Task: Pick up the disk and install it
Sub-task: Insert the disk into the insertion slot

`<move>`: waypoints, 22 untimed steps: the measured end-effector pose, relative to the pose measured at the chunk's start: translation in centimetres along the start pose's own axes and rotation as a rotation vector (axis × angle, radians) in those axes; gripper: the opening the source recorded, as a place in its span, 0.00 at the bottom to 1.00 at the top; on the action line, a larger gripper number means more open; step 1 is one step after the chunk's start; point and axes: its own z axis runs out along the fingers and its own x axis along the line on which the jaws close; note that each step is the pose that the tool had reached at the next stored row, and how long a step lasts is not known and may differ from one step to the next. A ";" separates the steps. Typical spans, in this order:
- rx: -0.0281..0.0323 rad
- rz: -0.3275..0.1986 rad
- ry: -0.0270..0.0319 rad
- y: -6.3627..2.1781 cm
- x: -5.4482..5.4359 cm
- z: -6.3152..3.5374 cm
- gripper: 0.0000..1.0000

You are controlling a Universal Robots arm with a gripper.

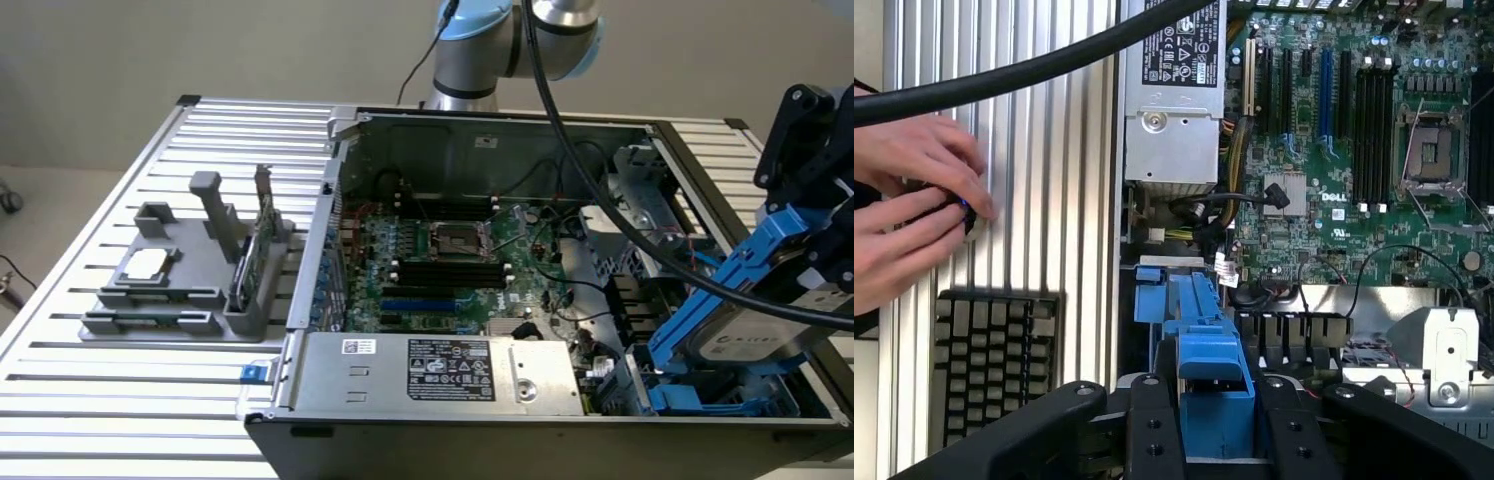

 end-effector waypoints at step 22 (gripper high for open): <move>0.0105 0.016 -0.0001 0.14 -0.1 0.95 0.33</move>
